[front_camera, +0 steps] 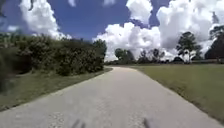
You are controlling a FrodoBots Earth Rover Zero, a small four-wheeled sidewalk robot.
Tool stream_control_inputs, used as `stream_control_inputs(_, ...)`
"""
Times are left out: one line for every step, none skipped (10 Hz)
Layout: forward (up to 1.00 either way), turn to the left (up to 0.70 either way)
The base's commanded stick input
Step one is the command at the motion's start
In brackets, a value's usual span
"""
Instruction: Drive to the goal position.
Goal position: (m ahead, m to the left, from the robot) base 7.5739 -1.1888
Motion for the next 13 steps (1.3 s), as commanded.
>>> stream_control_inputs(0.7, -0.35)
stream_control_inputs(0.7, -0.35)
stream_control_inputs(0.7, -0.35)
stream_control_inputs(0.7, -0.29)
stream_control_inputs(0.7, 0.0)
stream_control_inputs(0.7, 0.0)
stream_control_inputs(0.7, 0.0)
stream_control_inputs(0.7, 0.0)
stream_control_inputs(0.7, 0.0)
stream_control_inputs(0.7, 0.0)
stream_control_inputs(0.7, 0.0)
stream_control_inputs(0.7, 0.0)
stream_control_inputs(0.7, 0.0)
